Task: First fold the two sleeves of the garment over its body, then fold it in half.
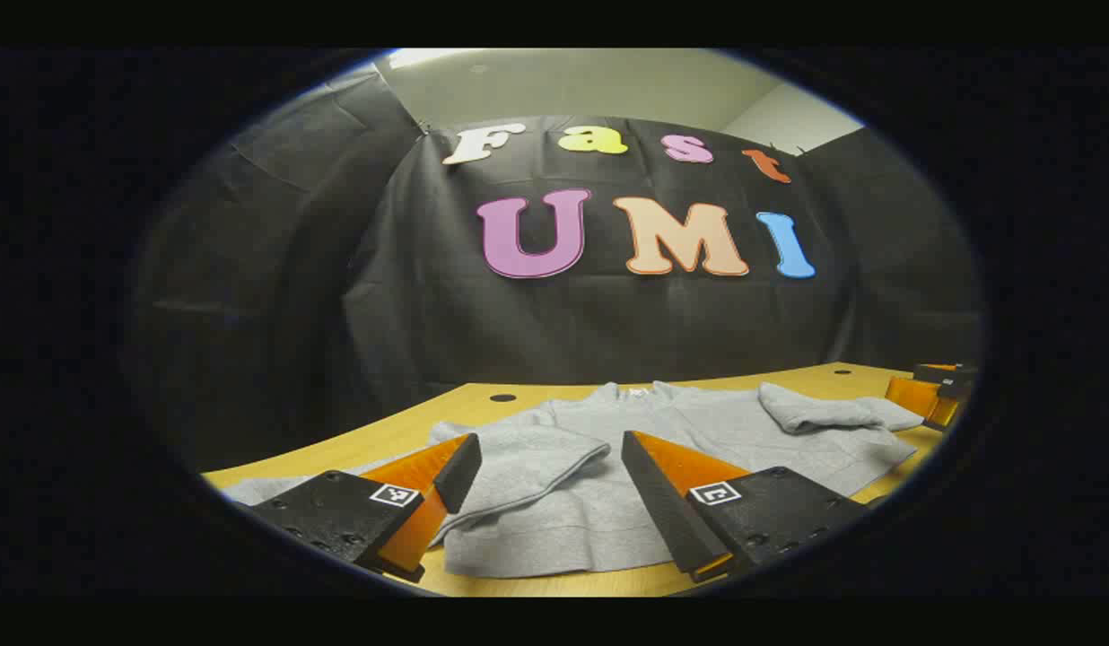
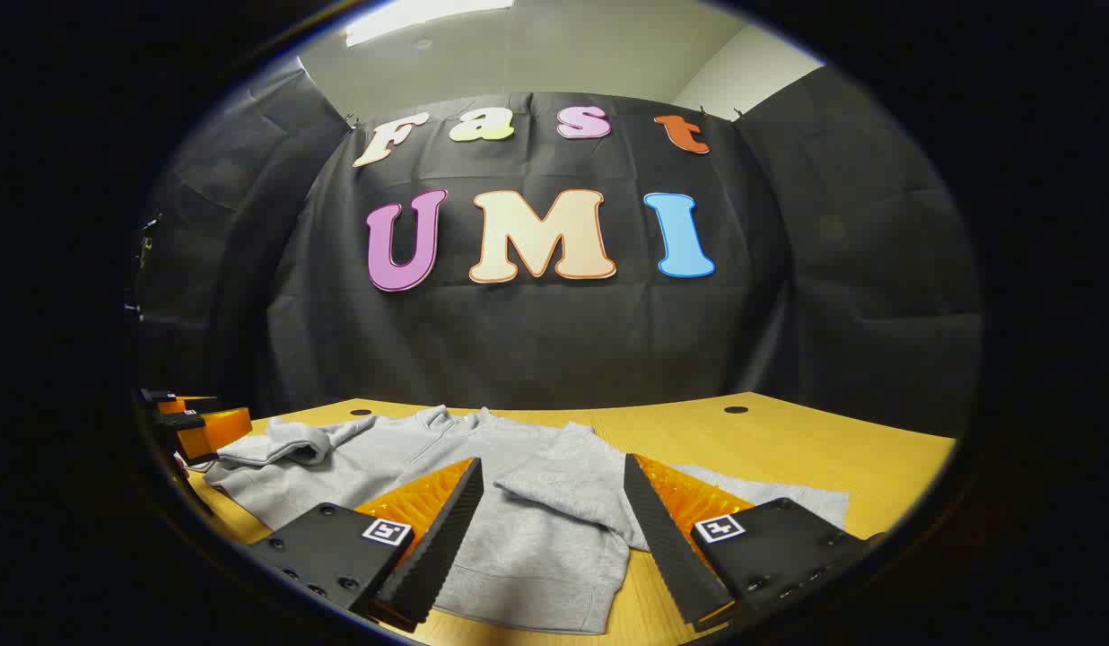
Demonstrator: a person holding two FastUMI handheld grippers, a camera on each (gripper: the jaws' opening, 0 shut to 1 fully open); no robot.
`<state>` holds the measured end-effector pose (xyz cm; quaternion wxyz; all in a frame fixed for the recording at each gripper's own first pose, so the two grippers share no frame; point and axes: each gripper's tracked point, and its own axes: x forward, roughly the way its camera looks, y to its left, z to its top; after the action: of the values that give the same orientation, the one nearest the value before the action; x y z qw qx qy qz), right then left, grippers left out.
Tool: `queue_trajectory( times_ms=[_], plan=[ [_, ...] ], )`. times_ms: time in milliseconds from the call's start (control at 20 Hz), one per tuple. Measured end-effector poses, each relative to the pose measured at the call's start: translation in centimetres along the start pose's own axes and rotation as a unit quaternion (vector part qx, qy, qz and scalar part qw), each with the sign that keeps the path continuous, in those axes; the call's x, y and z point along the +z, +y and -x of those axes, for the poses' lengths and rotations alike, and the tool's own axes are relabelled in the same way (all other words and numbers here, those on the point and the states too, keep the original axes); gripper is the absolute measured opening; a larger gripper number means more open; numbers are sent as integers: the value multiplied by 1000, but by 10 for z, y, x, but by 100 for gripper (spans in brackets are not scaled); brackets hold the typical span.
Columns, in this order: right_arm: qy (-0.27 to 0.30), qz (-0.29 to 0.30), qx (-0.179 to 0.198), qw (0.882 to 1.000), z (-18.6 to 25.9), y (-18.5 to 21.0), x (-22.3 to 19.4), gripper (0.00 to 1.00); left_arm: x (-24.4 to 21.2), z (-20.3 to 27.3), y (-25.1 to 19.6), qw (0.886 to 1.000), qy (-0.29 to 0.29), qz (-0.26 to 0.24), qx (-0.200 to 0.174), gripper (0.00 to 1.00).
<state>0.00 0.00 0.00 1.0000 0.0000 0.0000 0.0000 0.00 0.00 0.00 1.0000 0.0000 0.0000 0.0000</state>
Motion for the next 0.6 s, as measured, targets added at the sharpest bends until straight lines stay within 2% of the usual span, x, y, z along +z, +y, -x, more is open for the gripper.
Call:
queue_trajectory(
  times_ms=[600],
  plan=[
    [0, 0, 0, 1000, 0, -1, 1, 98, 0, 1, 0, 1000, 0, 0, 0, 93]
  ],
)
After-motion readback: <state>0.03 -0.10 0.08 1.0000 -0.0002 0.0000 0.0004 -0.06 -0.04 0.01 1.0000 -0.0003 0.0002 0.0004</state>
